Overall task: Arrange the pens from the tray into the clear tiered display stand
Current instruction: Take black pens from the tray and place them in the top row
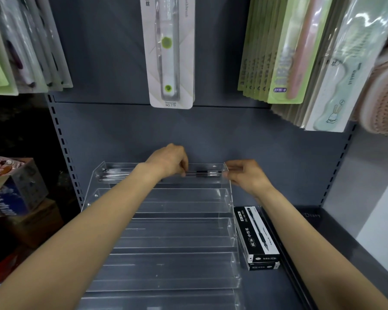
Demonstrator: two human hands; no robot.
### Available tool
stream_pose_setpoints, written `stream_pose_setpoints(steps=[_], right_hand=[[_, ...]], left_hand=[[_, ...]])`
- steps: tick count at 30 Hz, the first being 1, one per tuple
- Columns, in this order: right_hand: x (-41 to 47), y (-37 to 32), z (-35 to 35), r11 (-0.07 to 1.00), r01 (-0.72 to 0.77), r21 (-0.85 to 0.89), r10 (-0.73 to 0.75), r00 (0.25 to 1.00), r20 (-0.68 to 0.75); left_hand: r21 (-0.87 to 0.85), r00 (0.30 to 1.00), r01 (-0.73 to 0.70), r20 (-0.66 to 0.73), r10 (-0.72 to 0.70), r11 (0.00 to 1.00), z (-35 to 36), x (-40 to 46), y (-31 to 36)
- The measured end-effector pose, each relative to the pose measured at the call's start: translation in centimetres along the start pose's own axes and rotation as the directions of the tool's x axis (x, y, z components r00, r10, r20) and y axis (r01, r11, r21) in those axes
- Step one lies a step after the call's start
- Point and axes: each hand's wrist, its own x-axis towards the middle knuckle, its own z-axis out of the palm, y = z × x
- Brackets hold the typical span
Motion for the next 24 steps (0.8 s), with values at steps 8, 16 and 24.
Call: stream_pose_setpoints(steps=[8,16,24], right_hand=[[-0.2,-0.2,0.2,0.998,0.006,-0.058,-0.007,1.0,-0.019],[-3.0,-3.4,2.8,0.924,0.199,-0.327,-0.254,0.958,-0.134],[-5.4,-9.3,14.6,0.927,0.337,-0.168,-0.328,0.942,0.076]], left_hand=[[-0.005,0.999,-0.005,-0.051,0.005,1.0,0.6,0.1,-0.2],[-0.332,0.967,-0.105,-0.253,0.019,0.937,0.9,-1.6,-1.7],[-0.285,0.888,-0.054,-0.451,-0.084,0.957,-0.3,-11.4,-10.2]])
